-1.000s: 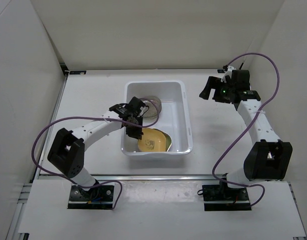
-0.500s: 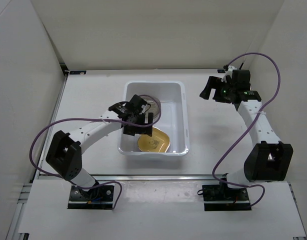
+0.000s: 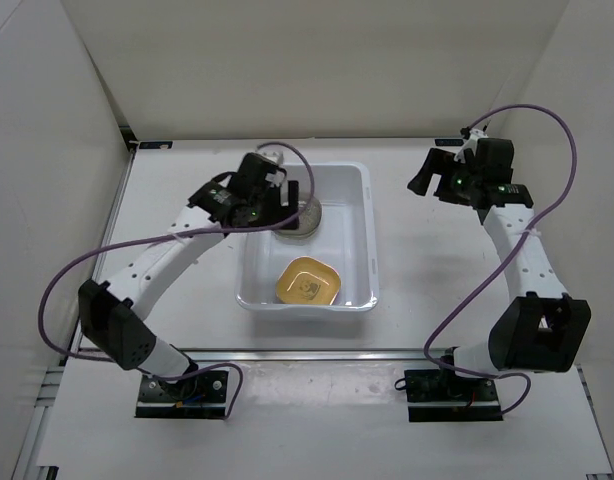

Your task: Place the plates into the plastic bin on the countertop

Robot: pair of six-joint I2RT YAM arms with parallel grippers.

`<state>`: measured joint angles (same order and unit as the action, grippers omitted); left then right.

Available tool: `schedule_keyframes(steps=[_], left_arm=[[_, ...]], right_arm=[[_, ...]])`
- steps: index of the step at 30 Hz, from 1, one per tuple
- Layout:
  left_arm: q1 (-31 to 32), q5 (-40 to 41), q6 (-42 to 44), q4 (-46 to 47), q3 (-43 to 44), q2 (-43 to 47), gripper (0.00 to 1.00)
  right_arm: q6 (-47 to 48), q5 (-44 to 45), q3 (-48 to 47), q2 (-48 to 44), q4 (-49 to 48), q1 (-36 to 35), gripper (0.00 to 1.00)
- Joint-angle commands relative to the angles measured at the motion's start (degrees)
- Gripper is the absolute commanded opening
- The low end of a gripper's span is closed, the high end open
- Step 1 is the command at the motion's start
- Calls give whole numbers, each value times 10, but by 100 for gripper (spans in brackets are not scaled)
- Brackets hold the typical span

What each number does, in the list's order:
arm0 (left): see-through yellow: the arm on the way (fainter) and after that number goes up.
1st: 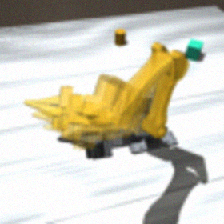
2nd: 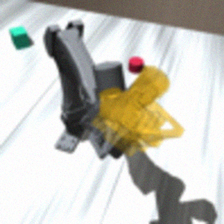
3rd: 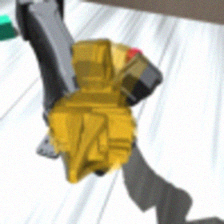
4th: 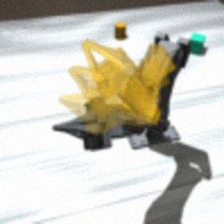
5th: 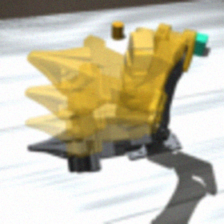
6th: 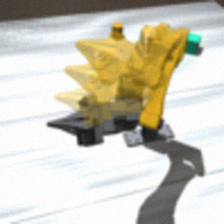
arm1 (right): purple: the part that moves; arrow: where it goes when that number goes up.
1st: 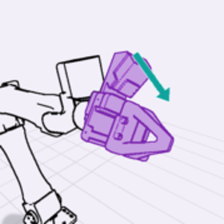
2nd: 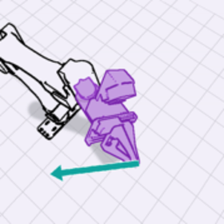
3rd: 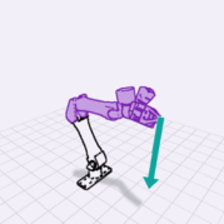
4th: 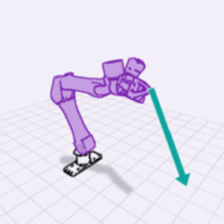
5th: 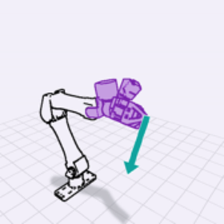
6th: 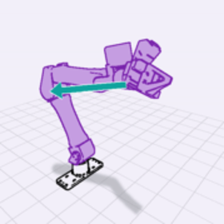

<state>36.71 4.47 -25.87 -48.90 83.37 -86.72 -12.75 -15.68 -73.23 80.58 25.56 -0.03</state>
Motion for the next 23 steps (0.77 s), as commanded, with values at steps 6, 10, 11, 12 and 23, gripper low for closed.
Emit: schedule_keyframes(steps=[6,10,11,12,23], left_arm=[[-224,194,-42,-47,7,136,99],[-395,136,-38,-24,-36,154,99],[-416,135,-41,-31,-36,147,99],[-434,134,-52,-43,-34,140,99],[-513,107,-31,18,-79,167,99]], right_arm=[[-48,-7,32,-36,1,54,99],[-72,-6,45,-36,12,71,99],[-76,-6,47,-38,15,74,99],[-80,-4,48,-32,15,75,99],[-69,36,80,-57,15,79,99]])
